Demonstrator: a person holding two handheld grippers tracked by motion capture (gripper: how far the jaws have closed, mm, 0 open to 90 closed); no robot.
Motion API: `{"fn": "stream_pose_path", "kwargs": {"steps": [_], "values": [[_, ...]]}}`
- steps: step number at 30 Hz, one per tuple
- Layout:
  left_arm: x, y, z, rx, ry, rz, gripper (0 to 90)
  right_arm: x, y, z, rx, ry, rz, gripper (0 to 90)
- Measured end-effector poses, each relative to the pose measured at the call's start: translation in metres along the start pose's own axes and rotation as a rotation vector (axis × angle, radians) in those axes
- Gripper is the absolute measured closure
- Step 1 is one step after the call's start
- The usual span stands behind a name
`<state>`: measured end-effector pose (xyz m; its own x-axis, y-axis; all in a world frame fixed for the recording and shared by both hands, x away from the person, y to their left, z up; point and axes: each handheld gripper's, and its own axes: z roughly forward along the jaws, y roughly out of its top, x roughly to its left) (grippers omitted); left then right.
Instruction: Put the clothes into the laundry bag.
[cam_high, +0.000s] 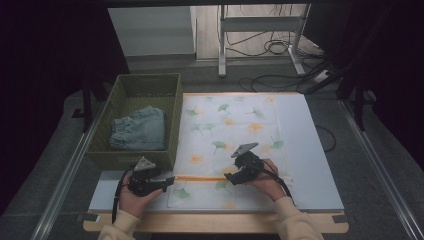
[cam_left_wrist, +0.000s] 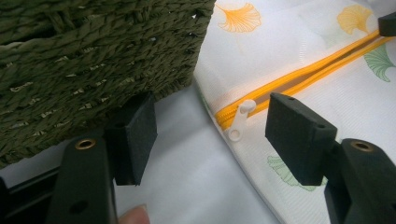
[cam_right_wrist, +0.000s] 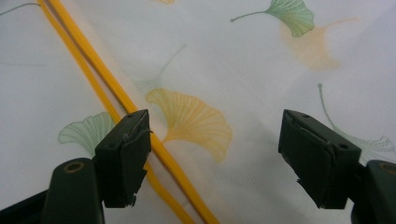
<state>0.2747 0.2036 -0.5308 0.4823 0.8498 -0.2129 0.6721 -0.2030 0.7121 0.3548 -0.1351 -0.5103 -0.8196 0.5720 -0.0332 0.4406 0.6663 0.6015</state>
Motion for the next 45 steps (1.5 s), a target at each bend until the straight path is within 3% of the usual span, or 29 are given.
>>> {"fn": "stream_pose_path", "kwargs": {"steps": [12,19,20,35,45], "values": [[0.0,0.0,0.001,0.005,-0.003,0.003,33.9,0.002,-0.001,0.009,0.053,-0.001,-0.037,23.3],[0.0,0.0,0.001,0.007,-0.004,0.002,34.1,0.001,-0.001,0.01,0.055,-0.008,-0.025,25.2],[0.0,0.0,0.001,0.007,-0.004,0.004,34.1,0.0,-0.001,0.009,0.054,-0.003,-0.008,30.6],[0.0,0.0,0.001,0.005,0.004,0.003,34.0,-0.006,0.004,0.008,0.064,-0.019,0.014,48.6],[0.001,0.0,-0.001,-0.01,0.018,-0.003,34.3,-0.009,0.011,0.011,0.074,-0.037,0.035,77.2]]}}
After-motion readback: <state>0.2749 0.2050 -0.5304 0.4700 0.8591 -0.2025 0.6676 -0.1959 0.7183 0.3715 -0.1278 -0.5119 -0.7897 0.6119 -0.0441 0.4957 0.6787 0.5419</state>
